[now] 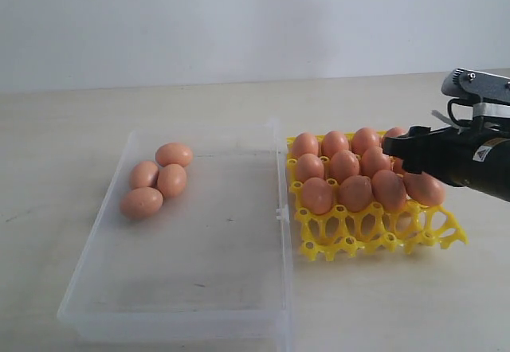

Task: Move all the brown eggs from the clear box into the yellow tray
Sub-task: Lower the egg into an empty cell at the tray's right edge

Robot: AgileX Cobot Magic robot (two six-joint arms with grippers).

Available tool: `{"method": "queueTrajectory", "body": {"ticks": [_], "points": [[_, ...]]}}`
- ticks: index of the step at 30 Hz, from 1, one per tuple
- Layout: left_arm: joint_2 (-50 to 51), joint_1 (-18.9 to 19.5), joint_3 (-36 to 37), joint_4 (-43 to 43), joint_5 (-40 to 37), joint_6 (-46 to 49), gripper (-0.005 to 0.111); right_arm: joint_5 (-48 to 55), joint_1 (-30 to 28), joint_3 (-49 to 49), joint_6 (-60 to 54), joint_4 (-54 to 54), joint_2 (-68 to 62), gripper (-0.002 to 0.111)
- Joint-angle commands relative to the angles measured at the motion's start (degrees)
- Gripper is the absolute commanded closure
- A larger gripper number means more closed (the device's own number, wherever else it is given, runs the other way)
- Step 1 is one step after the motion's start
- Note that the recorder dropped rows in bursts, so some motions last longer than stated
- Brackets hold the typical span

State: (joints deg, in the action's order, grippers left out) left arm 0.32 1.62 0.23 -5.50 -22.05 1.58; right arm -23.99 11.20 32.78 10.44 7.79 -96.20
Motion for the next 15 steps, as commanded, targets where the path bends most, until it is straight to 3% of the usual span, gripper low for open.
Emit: {"method": "queueTrajectory", "body": {"ticks": [1,15], "points": [[-0.3,0.1,-0.2,0.1,0.4,-0.3,0.107,1.1,-0.3,0.3,3.4,0.1,0.4,0.049],[-0.3,0.1,-0.2,0.1,0.4,-0.3,0.107,2.7,-0.3,0.3,8.3,-3.1,-2.7,0.053]]}}
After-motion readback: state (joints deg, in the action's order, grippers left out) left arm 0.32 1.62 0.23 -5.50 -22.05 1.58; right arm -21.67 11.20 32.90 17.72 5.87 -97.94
